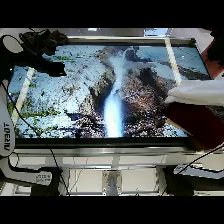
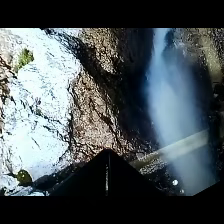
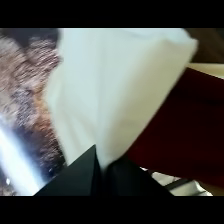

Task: Fold the shirts.

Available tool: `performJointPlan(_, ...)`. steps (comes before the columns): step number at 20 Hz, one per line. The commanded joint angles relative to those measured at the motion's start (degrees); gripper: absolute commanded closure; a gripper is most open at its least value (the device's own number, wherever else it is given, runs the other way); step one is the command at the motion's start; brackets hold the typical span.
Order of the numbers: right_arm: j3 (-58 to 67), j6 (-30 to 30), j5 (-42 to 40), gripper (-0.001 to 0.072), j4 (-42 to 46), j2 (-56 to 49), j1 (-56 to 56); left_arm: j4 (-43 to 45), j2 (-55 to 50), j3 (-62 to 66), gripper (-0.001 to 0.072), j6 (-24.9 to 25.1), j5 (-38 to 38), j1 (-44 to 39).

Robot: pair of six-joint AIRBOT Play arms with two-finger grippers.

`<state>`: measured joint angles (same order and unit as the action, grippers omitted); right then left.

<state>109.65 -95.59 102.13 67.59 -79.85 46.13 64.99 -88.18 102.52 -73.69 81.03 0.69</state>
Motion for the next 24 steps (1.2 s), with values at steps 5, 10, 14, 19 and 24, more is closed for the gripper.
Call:
performJointPlan(5, -1.99, 7.85, 2.95, 0.0693, 19.34, 3.48, 7.93, -2.40, -0.02, -0.02, 0.0692, -1.84, 0.98, -0.92)
performJointPlan(10, -10.93, 8.50, 2.93, 0.0435, 20.85, 3.45, 7.93, -2.38, -0.02, -0.02, 0.0692, -2.64, 0.85, -3.76)
performJointPlan(14, -8.37, 8.31, 2.60, 0.0358, 14.75, 3.50, 7.93, -2.12, -0.02, -0.02, 0.0692, -2.67, -0.24, -3.89)
performJointPlan(19, -7.93, 10.54, -9.66, 0.0370, -30.10, 3.48, 2.58, -2.99, -0.02, -0.02, 0.0692, -5.49, -4.87, -3.91)
performJointPlan(24, -12.11, 20.41, -23.32, 0.0369, -18.40, 3.43, -23.26, -8.26, -0.04, -0.02, 0.0692, -6.69, -7.82, -3.91)
